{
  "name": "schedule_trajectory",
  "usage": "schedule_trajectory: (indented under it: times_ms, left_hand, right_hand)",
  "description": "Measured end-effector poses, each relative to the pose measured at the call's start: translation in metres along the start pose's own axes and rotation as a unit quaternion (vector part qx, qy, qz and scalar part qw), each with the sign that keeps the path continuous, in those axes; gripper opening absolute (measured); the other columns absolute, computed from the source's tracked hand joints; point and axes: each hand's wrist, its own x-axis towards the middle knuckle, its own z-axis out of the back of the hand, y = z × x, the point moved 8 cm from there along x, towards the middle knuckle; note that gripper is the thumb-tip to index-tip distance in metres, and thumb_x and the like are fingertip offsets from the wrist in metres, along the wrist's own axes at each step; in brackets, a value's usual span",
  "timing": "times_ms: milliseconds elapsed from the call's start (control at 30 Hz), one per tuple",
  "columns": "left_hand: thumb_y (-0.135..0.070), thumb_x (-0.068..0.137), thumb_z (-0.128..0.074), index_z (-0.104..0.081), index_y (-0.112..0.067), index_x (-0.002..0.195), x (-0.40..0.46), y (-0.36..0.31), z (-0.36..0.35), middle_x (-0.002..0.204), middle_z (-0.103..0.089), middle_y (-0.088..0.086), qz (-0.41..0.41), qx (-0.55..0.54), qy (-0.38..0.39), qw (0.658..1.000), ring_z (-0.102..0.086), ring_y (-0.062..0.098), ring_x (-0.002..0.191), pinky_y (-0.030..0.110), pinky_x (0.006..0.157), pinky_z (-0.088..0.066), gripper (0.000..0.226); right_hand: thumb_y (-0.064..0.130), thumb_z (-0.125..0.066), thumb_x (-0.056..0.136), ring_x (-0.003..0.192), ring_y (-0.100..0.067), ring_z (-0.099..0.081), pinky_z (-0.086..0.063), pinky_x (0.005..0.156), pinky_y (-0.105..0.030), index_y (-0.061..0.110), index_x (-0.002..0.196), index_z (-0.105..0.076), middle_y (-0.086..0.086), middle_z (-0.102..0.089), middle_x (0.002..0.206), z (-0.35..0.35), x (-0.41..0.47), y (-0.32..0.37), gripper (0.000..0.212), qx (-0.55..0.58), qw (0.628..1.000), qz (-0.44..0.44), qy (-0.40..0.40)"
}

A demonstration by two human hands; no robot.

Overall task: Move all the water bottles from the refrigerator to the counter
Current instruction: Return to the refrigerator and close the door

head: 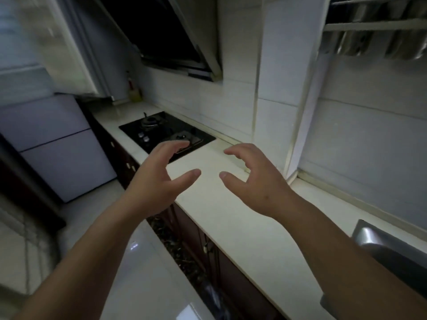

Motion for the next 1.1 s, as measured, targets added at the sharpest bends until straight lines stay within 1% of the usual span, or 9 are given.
schedule_trajectory:
  times_ms: [200,300,400,500,567,667,833,1000,1100]
  left_hand:
    - [-0.067,0.075,-0.061,-0.047,-0.041,0.135,0.048,0.041,0.034,0.137,-0.047,-0.019,0.042,0.053,-0.054,0.996,-0.042,-0.002,0.128,0.027,0.103,-0.036,0.067]
    - [-0.056,0.081,-0.065,-0.046,-0.038,0.137,0.067,0.054,0.045,0.139,-0.046,-0.018,0.062,0.072,-0.066,0.993,-0.04,-0.001,0.129,0.026,0.104,-0.034,0.062]
    - [-0.049,0.082,-0.066,-0.045,-0.039,0.137,0.075,0.066,0.062,0.135,-0.046,-0.02,0.076,0.107,-0.089,0.987,-0.041,-0.003,0.125,0.02,0.099,-0.033,0.059]
    - [-0.048,0.081,-0.068,-0.044,-0.042,0.135,0.075,0.083,0.085,0.132,-0.045,-0.023,0.099,0.133,-0.116,0.979,-0.042,-0.004,0.124,0.024,0.1,-0.034,0.06]
    - [-0.047,0.081,-0.069,-0.045,-0.041,0.134,0.073,0.094,0.104,0.131,-0.046,-0.024,0.11,0.142,-0.136,0.974,-0.042,-0.005,0.124,0.026,0.101,-0.035,0.059]
    - [-0.056,0.077,-0.065,-0.048,-0.036,0.136,0.071,0.114,0.136,0.136,-0.05,-0.017,0.126,0.132,-0.165,0.969,-0.044,-0.001,0.127,0.028,0.103,-0.037,0.065]
    - [-0.062,0.071,-0.059,-0.049,-0.028,0.139,0.063,0.171,0.191,0.138,-0.051,-0.011,0.15,0.145,-0.197,0.958,-0.045,0.003,0.129,0.031,0.106,-0.038,0.076]
    - [-0.067,0.069,-0.056,-0.048,-0.029,0.138,0.057,0.258,0.234,0.137,-0.05,-0.013,0.171,0.117,-0.21,0.956,-0.044,0.002,0.128,0.028,0.105,-0.038,0.079]
    - [-0.06,0.075,-0.062,-0.047,-0.03,0.139,0.062,0.305,0.265,0.137,-0.049,-0.016,0.174,0.107,-0.208,0.957,-0.043,-0.001,0.128,0.024,0.104,-0.035,0.072]
  right_hand:
    - [0.042,-0.059,0.088,0.121,0.006,-0.037,-0.032,0.099,-0.02,0.034,0.132,-0.047,0.021,-0.04,0.135,-0.034,0.089,0.001,0.047,0.029,0.997,0.053,0.047]
    - [0.042,-0.059,0.088,0.121,0.007,-0.037,-0.031,0.099,-0.019,0.035,0.132,-0.047,0.023,-0.039,0.134,-0.047,0.126,0.0,0.047,0.044,0.994,0.079,0.063]
    - [0.044,-0.058,0.087,0.122,0.005,-0.038,-0.033,0.099,-0.02,0.034,0.133,-0.047,0.024,-0.039,0.134,-0.066,0.158,0.005,0.048,0.064,0.988,0.103,0.091]
    - [0.044,-0.058,0.087,0.122,0.003,-0.04,-0.038,0.101,-0.025,0.031,0.133,-0.048,0.02,-0.041,0.133,-0.088,0.185,0.02,0.049,0.078,0.982,0.135,0.103]
    - [0.043,-0.058,0.088,0.121,0.004,-0.039,-0.037,0.099,-0.024,0.031,0.134,-0.048,0.021,-0.04,0.133,-0.104,0.201,0.035,0.049,0.089,0.977,0.152,0.116]
    - [0.043,-0.058,0.088,0.122,0.005,-0.037,-0.033,0.1,-0.022,0.032,0.134,-0.046,0.021,-0.039,0.134,-0.134,0.223,0.057,0.048,0.093,0.97,0.177,0.141]
    - [0.043,-0.059,0.089,0.117,0.011,-0.033,-0.026,0.091,-0.008,0.032,0.134,-0.045,0.024,-0.037,0.132,-0.203,0.256,0.086,0.049,0.086,0.959,0.202,0.177]
    - [0.044,-0.058,0.089,0.122,0.009,-0.033,-0.028,0.097,-0.015,0.035,0.135,-0.044,0.027,-0.035,0.133,-0.299,0.291,0.122,0.05,0.086,0.954,0.198,0.208]
    - [0.044,-0.059,0.088,0.124,0.006,-0.036,-0.032,0.101,-0.019,0.033,0.136,-0.045,0.024,-0.037,0.134,-0.348,0.311,0.148,0.051,0.072,0.951,0.207,0.22]
